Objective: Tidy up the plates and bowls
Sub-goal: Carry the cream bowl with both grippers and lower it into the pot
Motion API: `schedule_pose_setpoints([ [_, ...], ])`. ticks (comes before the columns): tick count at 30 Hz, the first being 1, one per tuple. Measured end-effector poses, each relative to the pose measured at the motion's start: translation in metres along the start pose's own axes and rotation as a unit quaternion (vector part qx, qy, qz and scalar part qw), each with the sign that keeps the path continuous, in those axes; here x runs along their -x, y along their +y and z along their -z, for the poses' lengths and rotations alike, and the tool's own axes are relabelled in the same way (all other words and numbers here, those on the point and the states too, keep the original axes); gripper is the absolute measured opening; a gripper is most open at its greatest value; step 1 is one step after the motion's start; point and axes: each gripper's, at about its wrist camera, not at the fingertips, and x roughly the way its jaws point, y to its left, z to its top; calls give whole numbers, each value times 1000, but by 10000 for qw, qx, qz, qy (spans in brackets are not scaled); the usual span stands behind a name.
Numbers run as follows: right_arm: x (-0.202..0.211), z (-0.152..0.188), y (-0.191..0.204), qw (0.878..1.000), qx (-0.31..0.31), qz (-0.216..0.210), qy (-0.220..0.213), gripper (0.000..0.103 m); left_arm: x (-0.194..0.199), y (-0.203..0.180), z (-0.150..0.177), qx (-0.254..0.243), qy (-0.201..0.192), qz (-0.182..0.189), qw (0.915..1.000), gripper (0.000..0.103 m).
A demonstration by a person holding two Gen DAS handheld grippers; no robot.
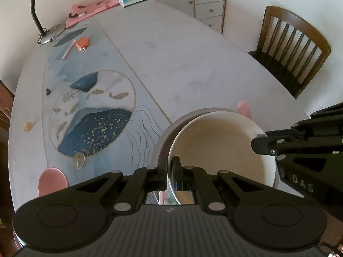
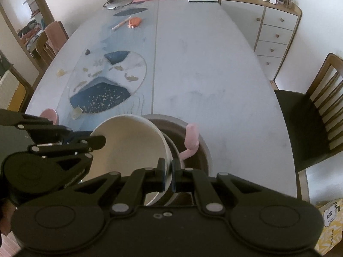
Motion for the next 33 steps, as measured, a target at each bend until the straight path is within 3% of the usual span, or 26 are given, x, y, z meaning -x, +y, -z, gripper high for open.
schedule_pose_setpoints([
  [20,-19,5,3,9997,65,134,181,7,-20,0,5,1,172,35,9998,4],
  [33,-6,7,1,9999,14,-92,109,19,-15,9,9,166,56,205,9996,4],
])
